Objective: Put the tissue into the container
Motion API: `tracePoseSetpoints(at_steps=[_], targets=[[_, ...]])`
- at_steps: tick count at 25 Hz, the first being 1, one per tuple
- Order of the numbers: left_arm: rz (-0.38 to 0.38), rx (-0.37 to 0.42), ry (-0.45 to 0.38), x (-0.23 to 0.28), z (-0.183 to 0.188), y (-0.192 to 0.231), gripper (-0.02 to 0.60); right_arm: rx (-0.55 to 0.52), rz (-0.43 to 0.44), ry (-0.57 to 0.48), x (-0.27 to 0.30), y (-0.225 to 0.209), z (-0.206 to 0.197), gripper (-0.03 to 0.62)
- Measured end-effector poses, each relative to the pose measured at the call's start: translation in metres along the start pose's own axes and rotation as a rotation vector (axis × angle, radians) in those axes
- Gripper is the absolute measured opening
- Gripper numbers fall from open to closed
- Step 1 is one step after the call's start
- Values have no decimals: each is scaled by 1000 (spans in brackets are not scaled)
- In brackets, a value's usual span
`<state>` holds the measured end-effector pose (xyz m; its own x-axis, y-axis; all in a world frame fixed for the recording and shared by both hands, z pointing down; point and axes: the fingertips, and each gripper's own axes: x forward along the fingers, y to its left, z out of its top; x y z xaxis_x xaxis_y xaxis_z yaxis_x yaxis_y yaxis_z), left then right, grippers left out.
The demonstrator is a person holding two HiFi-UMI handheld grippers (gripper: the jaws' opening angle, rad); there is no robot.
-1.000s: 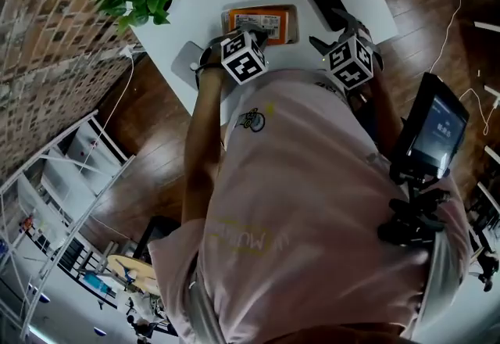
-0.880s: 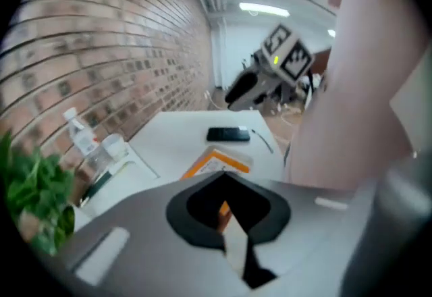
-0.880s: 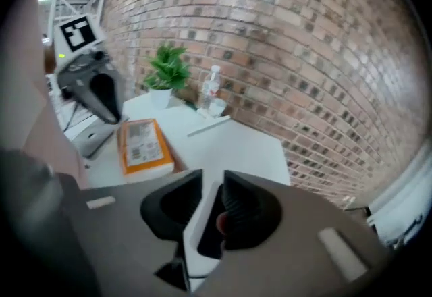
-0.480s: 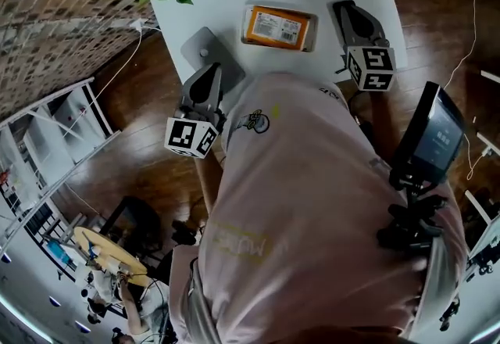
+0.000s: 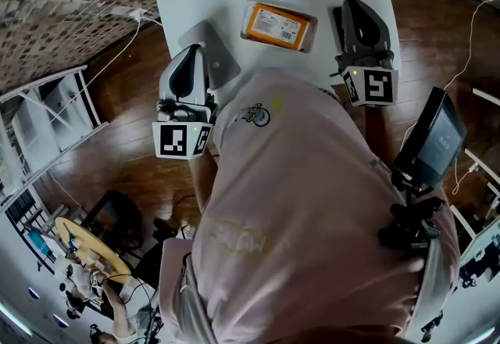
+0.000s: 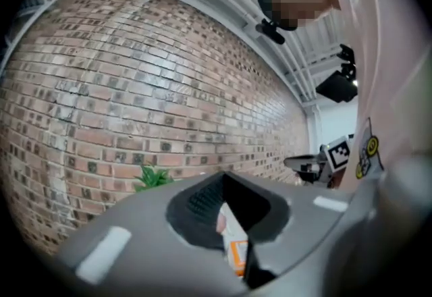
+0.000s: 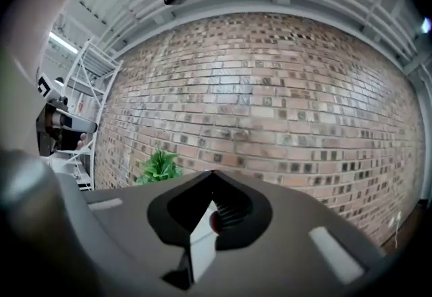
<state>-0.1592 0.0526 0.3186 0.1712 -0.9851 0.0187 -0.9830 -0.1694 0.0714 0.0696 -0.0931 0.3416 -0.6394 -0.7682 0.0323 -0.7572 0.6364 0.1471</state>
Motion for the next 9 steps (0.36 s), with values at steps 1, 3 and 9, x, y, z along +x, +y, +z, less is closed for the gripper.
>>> tracePoseSetpoints(at_steps=[1,3,9], targets=[[-8,12,6,1,1,-5,-2,-10,5,-10,-2,3,7,2],[-23,46,8,5,6,-16,-2,-23,12,-16,-6,4,14,2],[-75,108,-20,14,19,-37,-2,-59,-11,-17,-30,-9,18,3]])
